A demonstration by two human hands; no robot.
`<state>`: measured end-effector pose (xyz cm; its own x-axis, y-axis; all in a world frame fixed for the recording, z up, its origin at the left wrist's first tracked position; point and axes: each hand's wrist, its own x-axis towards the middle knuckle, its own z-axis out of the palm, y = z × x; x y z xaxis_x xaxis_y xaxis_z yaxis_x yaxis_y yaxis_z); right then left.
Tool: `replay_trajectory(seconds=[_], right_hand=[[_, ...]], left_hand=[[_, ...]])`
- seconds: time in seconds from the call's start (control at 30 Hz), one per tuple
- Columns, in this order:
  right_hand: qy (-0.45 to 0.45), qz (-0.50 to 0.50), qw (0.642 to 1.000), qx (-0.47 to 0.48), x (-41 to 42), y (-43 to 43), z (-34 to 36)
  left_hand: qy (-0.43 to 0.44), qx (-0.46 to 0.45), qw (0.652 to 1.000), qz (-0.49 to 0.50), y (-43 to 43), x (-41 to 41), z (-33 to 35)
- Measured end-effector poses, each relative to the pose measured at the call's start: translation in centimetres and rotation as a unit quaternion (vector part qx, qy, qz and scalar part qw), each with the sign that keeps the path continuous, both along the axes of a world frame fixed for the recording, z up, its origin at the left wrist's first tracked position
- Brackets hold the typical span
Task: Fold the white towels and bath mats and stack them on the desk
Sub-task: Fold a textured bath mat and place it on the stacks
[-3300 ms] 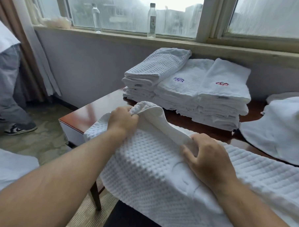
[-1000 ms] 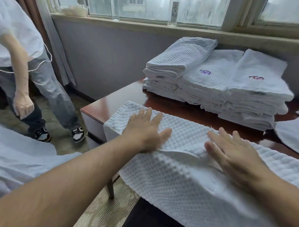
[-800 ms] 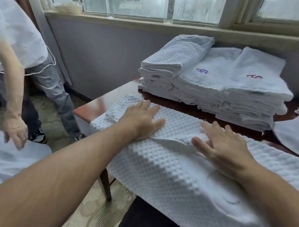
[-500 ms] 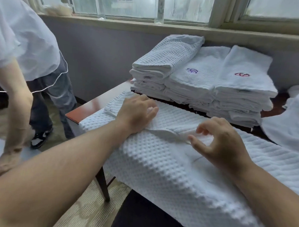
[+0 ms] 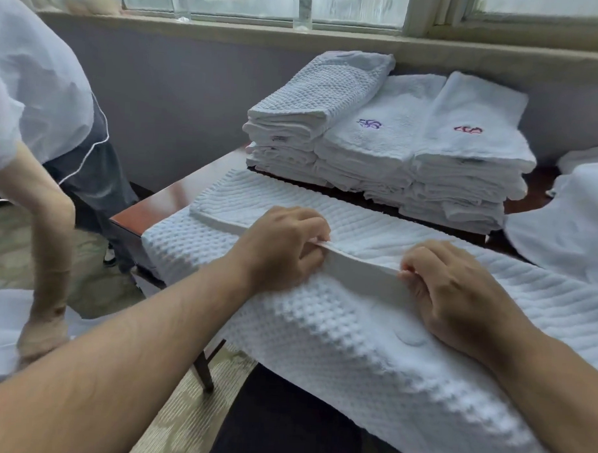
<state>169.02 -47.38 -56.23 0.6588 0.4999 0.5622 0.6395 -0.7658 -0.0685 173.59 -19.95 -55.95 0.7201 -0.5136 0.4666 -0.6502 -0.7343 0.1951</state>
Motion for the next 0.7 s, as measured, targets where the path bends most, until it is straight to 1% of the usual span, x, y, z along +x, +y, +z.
replay_trajectory(seconds=[0.13, 0.3, 0.4, 0.47, 0.5, 0.6, 0.63, 0.7], right_hand=[[0.035, 0.005, 0.999, 0.021, -0.2, 0.1, 0.1], [0.047, -0.007, 0.998, 0.031, -0.5, 0.0, 0.3], [0.073, -0.012, 0.997, -0.021, -0.9, 0.2, 0.8], [0.072, -0.020, 0.996, -0.056, -1.6, 0.1, 1.1], [0.067, -0.030, 0.996, -0.052, -2.2, -0.2, 1.0], [0.088, -0.094, 0.992, 0.005, -4.1, -1.8, 0.8], [0.092, -0.115, 0.989, 0.014, -4.6, -2.5, 0.8], [0.097, -0.148, 0.984, 0.016, -5.7, -3.7, 0.7]], left_hand=[[0.029, 0.028, 0.999, -0.023, -0.2, -0.4, 0.7], [0.006, 0.056, 0.998, -0.023, -0.1, -0.5, 0.6], [0.023, 0.063, 0.998, -0.009, 0.0, -0.4, 0.7], [0.039, 0.081, 0.996, 0.000, 0.0, -0.4, 1.0], [0.050, 0.089, 0.995, 0.012, 0.1, -0.4, 1.1], [0.097, 0.095, 0.990, 0.048, -0.5, -0.9, 1.1], [0.109, 0.100, 0.988, 0.041, -1.2, -1.2, 1.2], [0.108, 0.111, 0.988, -0.006, -3.3, -2.3, 1.3]])
